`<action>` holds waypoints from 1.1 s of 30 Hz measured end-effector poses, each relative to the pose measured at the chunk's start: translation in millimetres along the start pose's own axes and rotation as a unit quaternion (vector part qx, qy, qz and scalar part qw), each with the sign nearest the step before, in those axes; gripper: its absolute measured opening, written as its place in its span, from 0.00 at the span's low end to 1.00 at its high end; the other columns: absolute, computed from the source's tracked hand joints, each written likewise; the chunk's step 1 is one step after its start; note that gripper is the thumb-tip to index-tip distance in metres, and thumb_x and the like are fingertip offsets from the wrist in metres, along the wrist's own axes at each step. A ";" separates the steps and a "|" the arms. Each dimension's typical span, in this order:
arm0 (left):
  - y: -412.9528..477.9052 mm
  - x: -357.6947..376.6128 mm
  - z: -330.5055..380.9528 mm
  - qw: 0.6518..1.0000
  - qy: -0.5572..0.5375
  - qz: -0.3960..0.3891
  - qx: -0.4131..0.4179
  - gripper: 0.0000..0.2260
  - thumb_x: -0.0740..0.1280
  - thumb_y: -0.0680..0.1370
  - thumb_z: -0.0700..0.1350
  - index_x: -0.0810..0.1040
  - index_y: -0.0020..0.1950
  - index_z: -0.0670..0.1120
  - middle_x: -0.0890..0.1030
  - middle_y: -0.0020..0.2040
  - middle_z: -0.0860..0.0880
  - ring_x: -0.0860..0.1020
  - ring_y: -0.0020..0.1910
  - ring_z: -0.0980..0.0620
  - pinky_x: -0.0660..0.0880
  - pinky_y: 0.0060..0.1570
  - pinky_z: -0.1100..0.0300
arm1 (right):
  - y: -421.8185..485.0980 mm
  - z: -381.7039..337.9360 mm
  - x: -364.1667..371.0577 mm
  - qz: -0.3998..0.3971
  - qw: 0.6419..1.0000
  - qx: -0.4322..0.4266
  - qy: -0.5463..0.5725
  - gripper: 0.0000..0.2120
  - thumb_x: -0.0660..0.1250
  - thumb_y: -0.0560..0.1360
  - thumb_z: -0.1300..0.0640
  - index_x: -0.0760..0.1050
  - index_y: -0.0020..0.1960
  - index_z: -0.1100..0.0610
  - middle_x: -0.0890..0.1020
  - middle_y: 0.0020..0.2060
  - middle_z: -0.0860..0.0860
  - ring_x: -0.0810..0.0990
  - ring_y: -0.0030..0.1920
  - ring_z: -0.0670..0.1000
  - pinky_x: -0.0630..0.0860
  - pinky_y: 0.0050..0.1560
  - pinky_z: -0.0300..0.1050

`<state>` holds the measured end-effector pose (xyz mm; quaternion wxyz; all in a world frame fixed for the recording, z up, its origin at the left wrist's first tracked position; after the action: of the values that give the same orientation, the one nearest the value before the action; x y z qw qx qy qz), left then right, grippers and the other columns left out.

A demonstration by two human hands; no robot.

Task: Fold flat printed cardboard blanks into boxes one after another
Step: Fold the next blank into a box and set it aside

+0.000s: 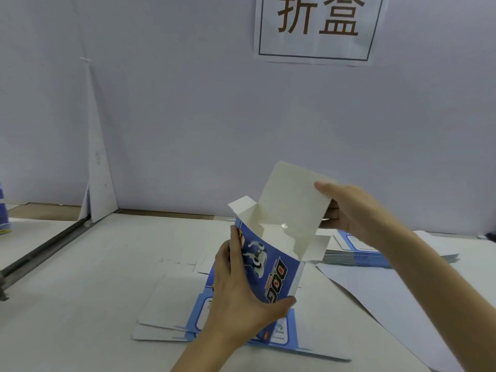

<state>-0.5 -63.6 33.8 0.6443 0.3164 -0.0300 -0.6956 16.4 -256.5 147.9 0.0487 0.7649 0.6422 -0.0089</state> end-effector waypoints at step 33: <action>-11.8 0.3 -10.8 0.996 -0.009 0.027 -0.087 0.61 0.68 0.49 0.74 0.23 0.64 0.72 0.50 0.64 0.68 0.56 0.72 0.55 0.68 0.68 0.46 | 14.2 84.7 19.1 -0.023 0.969 0.236 0.071 0.10 0.64 0.77 0.53 0.73 0.53 0.59 0.80 0.40 0.55 0.78 0.40 0.54 0.75 0.43 0.45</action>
<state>-5.7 -57.9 19.7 0.6876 0.2520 0.0162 -0.6808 37.9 -247.4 63.0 -0.1794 0.7385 0.6411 -0.1072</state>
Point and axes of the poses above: each hand's wrist, its own y-axis towards the middle knuckle, its own x-axis out of the palm, z = x × y, the point moved 9 cm from there along y, towards the middle knuckle
